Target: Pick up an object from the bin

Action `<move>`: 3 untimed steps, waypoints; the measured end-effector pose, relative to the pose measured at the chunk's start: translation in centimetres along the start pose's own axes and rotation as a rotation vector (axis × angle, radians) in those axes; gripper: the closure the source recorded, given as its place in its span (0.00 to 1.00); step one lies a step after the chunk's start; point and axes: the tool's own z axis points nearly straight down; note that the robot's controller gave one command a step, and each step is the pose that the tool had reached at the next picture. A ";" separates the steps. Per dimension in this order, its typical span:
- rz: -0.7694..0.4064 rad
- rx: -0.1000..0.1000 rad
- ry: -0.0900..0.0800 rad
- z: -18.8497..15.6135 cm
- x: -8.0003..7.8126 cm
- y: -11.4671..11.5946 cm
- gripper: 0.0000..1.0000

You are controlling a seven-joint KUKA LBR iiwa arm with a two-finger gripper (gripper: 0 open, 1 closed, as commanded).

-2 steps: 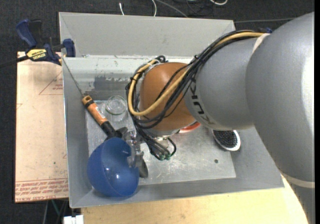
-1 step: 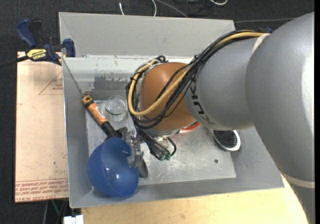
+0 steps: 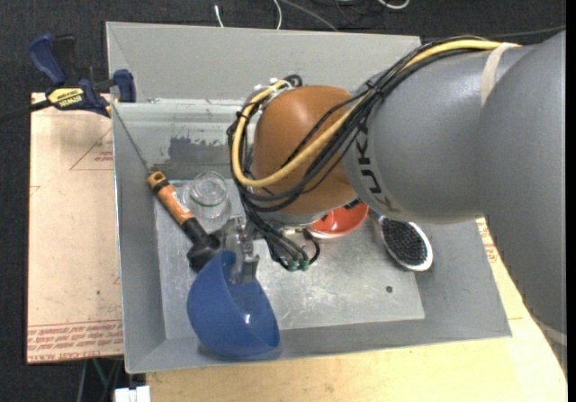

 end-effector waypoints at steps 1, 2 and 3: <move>-0.033 0.002 0.007 -0.3 -0.4 0.1 1.00; -0.002 0.000 -0.003 0.0 0.6 0.9 1.00; -0.040 0.000 -0.001 -1.0 0.0 1.1 1.00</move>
Offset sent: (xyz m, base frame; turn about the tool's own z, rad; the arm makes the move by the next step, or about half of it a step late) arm -0.0096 0.0077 -0.0008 -0.0011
